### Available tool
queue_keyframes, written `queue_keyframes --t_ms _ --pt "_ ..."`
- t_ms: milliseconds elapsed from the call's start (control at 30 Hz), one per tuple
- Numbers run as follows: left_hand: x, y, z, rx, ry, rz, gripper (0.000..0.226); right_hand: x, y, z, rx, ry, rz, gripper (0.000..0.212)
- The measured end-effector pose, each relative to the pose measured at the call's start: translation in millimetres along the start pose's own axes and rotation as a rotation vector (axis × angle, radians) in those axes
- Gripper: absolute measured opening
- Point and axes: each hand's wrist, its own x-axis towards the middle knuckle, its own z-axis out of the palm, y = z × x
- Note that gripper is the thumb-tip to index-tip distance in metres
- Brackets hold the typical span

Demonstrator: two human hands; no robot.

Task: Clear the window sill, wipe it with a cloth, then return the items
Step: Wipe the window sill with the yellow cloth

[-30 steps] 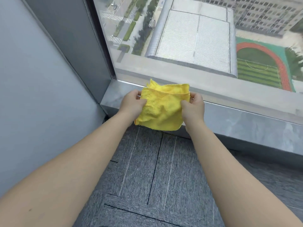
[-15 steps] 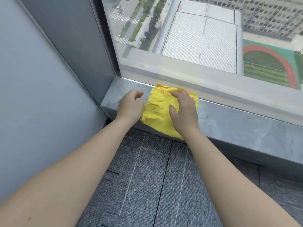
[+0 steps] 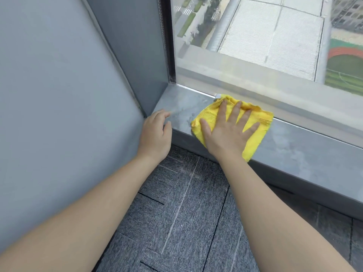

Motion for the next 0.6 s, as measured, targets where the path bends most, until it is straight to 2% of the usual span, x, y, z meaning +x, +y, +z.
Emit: queue_keyframes --t_ms 67,233,300,433,500,600 --pt "-2 -3 1 -0.039 0.004 -0.03 0.032 0 -5 2 -0.025 0.01 -0.046 0.071" --pt "-8 -8 4 -0.071 0.005 -0.047 0.033 -6 7 -3 -0.075 -0.012 -0.359 0.053" --pt "-8 -9 3 -0.065 0.006 -0.055 0.034 -10 18 -6 -0.095 -0.028 -0.397 0.052" --pt "-8 -9 -1 -0.074 0.027 -0.082 0.036 -13 27 -6 -0.102 -0.039 -0.166 0.061" --pt "-7 -10 -4 -0.115 0.026 -0.122 0.034 -10 16 -5 -0.055 -0.049 -0.035 0.071" --pt "-7 -14 -10 -0.204 0.008 -0.185 0.029 -3 -7 -2 0.006 -0.039 0.066 0.079"
